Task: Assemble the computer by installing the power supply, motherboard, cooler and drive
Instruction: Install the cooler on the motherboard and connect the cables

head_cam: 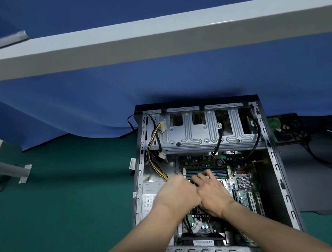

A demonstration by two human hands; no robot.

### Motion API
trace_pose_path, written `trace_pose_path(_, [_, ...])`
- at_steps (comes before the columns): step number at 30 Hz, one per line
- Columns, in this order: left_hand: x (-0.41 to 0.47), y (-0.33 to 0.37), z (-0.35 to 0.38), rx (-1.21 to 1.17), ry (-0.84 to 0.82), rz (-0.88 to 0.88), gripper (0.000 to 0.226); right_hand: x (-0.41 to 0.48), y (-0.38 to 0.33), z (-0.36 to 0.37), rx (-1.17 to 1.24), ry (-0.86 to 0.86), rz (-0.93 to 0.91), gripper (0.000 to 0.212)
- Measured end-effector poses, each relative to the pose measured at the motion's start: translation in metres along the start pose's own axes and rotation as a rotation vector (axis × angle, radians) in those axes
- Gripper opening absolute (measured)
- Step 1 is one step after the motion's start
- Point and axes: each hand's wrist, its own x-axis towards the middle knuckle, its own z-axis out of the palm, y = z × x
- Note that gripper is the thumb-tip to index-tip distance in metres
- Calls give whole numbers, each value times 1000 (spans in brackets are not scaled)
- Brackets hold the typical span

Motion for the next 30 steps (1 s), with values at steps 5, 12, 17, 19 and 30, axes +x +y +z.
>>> trace_pose_path(5, [3, 1, -6, -996, 4, -536, 37, -1, 1, 4, 25, -33, 30, 37])
trace_pose_path(12, [3, -1, -7, -360, -34, -282, 17, 1, -1, 2, -16, 9, 41, 57])
trace_pose_path(17, [5, 17, -10, -222, 8, -98, 14, -1, -2, -1, 13, -49, 38, 43])
trace_pose_path(19, [3, 8, -13, -844, 20, -554, 25, -2, -1, -2, 19, -21, 41, 45])
trace_pose_path(30, [-4, 14, 3, -444, -31, -256, 17, 0, -1, -1, -11, -47, 31, 47])
